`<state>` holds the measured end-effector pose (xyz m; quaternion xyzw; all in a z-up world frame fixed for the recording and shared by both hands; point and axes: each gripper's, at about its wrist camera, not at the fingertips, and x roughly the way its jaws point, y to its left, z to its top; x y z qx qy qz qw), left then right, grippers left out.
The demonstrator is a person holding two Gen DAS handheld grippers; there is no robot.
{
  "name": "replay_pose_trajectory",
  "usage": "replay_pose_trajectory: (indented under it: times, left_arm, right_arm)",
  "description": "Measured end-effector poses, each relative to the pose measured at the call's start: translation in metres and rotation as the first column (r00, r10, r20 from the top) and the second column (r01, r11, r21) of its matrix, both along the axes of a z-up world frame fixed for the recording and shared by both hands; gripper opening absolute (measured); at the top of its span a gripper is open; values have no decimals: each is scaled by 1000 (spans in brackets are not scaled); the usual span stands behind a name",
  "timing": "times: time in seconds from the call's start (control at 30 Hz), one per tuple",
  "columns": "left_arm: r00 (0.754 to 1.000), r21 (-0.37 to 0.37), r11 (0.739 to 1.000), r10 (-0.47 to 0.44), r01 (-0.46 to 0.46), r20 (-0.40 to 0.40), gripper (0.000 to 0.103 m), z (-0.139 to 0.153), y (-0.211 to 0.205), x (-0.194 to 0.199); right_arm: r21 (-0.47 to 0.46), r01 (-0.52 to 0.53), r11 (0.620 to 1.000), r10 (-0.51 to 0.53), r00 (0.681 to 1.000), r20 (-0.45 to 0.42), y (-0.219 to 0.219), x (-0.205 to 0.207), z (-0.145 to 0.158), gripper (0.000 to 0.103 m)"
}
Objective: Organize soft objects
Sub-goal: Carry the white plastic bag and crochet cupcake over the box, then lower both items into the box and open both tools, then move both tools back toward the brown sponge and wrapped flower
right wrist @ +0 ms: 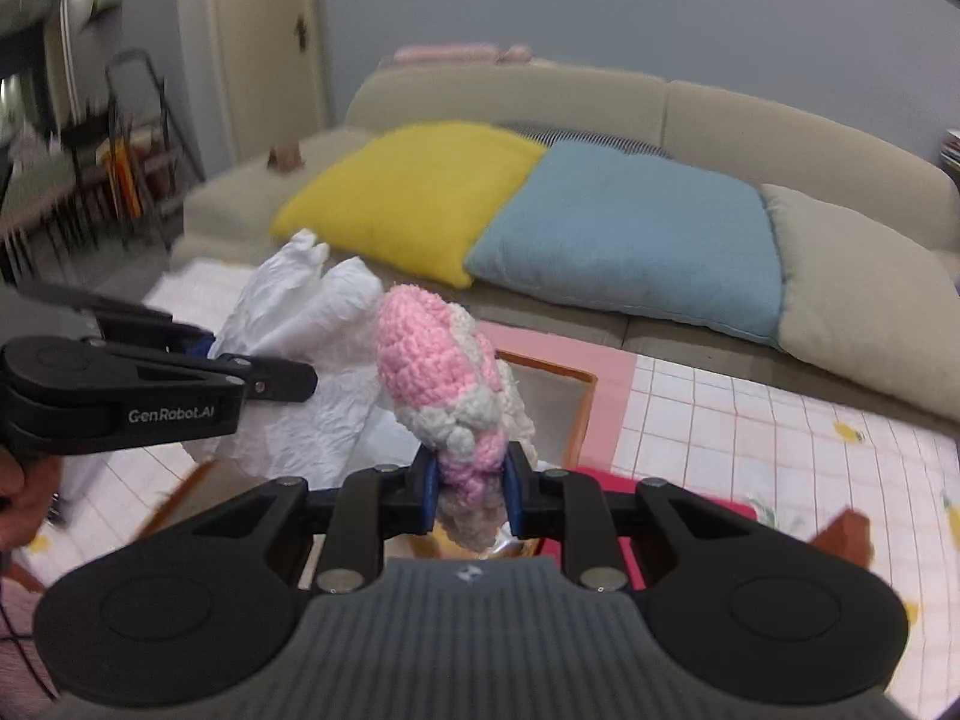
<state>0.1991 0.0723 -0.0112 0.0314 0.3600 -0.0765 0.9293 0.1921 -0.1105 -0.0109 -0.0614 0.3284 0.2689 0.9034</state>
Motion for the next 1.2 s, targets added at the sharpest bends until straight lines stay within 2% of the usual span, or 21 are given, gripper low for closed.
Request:
replay_pose_trajectory:
  times: [0.07,0.23,0.33,0.43,0.6,0.77,0.83,0.93,0.97,1.03,1.07,1.2]
  left_arm:
    - [1000,34,999,-3,3,-19,19,-10,2,10]
    - [996,92,996,-9,17,-91,19,-34,8,35]
    - [992,118,993,-16,31,-128,19,-47,7,47]
    - [989,152,988,-15,38,-149,19,-58,6,56]
    - [978,171,984,-8,45,-210,20,-76,9,69]
    - [972,190,981,-4,50,-236,22,-86,11,72]
    - [972,179,983,-7,51,-235,32,-85,12,70]
    - [974,184,981,-13,56,-225,38,-83,11,70]
    - [976,196,979,-11,55,-215,42,-81,11,68]
    - [982,209,977,-7,47,-189,59,-77,11,67]
    - [984,208,977,-8,45,-178,61,-74,12,65]
    - [989,192,981,-12,41,-147,65,-60,12,55]
  right_arm:
    - [-57,-13,998,12,1000,-24,15,19,-11,20]
    - [-214,-45,976,45,999,-5,41,49,-35,20]
    - [-323,-100,941,109,994,11,56,56,-48,20]
    - [-386,-132,913,145,989,5,65,65,-61,20]
    - [-430,-178,885,191,982,-13,73,73,-77,20]
    - [-454,-214,865,220,975,-41,78,79,-90,22]
    - [-457,-221,862,226,973,-44,77,79,-91,23]
    - [-432,-218,875,224,974,-39,72,79,-90,25]
    - [-417,-221,882,223,974,-45,70,79,-88,29]
    - [-391,-223,893,222,974,-47,64,77,-83,35]
    - [-381,-219,898,221,974,-40,61,75,-79,38]
    - [-341,-207,917,213,977,-19,53,68,-66,41]
